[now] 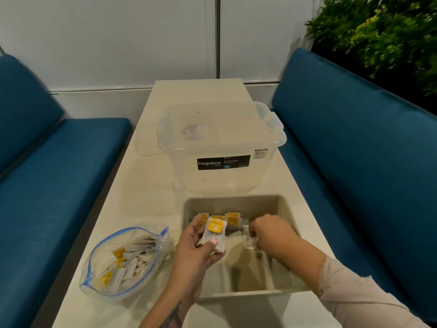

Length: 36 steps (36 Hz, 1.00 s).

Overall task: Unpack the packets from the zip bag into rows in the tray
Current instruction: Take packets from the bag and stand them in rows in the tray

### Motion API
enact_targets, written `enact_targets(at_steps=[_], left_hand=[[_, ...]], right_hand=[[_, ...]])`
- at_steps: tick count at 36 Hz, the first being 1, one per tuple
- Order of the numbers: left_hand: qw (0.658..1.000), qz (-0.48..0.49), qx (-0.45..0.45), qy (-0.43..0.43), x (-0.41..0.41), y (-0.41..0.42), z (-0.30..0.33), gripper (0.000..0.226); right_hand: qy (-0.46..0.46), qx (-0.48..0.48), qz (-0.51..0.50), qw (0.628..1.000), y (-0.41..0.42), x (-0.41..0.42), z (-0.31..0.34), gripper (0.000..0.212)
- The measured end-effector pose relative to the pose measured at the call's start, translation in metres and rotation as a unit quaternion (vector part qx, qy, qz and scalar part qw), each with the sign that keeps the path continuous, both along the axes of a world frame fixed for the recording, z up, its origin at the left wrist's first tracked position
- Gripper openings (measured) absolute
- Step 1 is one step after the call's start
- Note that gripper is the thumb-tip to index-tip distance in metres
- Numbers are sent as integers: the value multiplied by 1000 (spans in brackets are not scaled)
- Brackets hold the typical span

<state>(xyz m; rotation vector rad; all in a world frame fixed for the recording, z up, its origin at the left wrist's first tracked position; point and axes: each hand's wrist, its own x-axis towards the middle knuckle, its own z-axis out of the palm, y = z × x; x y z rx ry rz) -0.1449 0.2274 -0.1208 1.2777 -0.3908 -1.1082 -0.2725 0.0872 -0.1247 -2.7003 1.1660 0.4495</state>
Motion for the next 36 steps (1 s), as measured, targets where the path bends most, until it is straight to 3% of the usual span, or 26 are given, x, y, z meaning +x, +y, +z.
enact_targets(at_steps=[9, 19, 36], left_hand=[[1000, 7, 9, -6, -2, -1, -1, 60], [1000, 22, 6, -3, -2, -4, -2, 63], [1000, 25, 9, 3, -5, -4, -1, 63]], right_hand=[[52, -33, 48, 997, 11, 7, -11, 18], [91, -60, 131, 985, 14, 9, -10, 27], [79, -36, 145, 986, 19, 10, -2, 19]])
